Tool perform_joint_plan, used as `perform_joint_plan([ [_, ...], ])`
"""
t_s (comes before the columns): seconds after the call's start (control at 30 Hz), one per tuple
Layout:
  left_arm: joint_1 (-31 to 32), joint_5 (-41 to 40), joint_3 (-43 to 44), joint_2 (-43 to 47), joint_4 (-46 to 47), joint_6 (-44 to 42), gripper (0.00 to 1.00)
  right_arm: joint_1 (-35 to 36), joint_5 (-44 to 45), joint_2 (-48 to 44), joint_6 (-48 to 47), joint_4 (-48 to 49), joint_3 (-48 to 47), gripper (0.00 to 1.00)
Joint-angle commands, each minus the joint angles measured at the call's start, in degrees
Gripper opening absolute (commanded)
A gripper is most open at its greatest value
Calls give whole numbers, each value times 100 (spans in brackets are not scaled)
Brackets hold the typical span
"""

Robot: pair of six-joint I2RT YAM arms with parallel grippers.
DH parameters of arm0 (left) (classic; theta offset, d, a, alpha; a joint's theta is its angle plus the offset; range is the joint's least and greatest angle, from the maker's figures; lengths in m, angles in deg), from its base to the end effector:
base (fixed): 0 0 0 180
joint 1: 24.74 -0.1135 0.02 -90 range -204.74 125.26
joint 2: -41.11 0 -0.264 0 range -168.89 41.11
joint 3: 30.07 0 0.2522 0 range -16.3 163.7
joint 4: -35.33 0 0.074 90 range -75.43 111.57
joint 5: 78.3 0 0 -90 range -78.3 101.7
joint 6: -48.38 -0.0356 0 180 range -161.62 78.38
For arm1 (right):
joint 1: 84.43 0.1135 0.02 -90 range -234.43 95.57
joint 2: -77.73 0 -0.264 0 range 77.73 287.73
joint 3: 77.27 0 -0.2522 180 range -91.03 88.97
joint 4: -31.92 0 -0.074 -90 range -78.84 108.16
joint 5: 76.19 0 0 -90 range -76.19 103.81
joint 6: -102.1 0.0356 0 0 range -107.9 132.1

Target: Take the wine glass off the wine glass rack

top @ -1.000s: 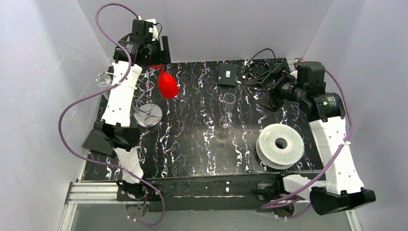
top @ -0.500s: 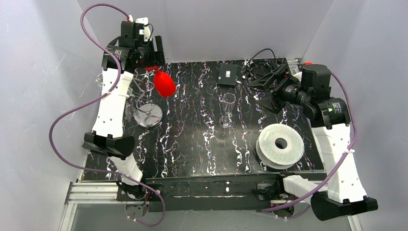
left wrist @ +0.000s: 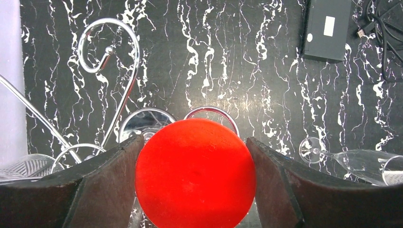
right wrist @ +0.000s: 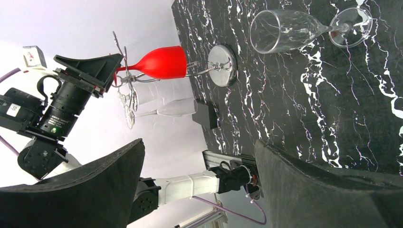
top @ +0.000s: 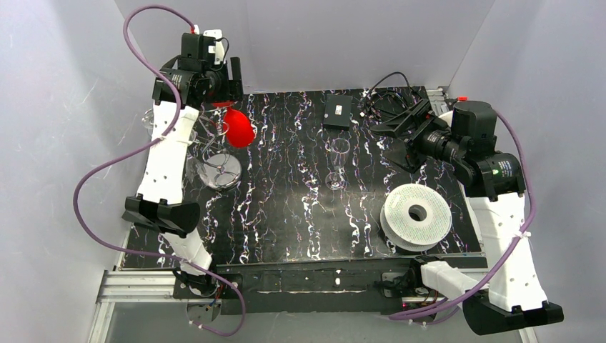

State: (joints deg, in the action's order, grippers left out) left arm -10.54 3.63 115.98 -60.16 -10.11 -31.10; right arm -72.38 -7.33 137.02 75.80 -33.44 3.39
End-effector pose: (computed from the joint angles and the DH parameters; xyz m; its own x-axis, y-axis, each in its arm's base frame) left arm 0.3501 -0.0834 0.5488 -0.0305 -0.1788 -0.9834 0.1030 0.9781 -0.1810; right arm 0.1686 0.0491 0.4569 -0.6456 0.7172 -0.2623 0.1473 0.4540 0.8787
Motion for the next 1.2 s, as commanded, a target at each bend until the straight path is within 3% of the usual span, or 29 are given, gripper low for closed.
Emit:
perform_joint_plan([
  [0.0, -42, -231, 334, 36, -307, -137, 62, -19, 43, -74, 8, 38, 5, 93],
  [1.17, -256, -432, 1080, -826, 256, -702, 62, -19, 39, 355, 8, 89, -224, 93],
])
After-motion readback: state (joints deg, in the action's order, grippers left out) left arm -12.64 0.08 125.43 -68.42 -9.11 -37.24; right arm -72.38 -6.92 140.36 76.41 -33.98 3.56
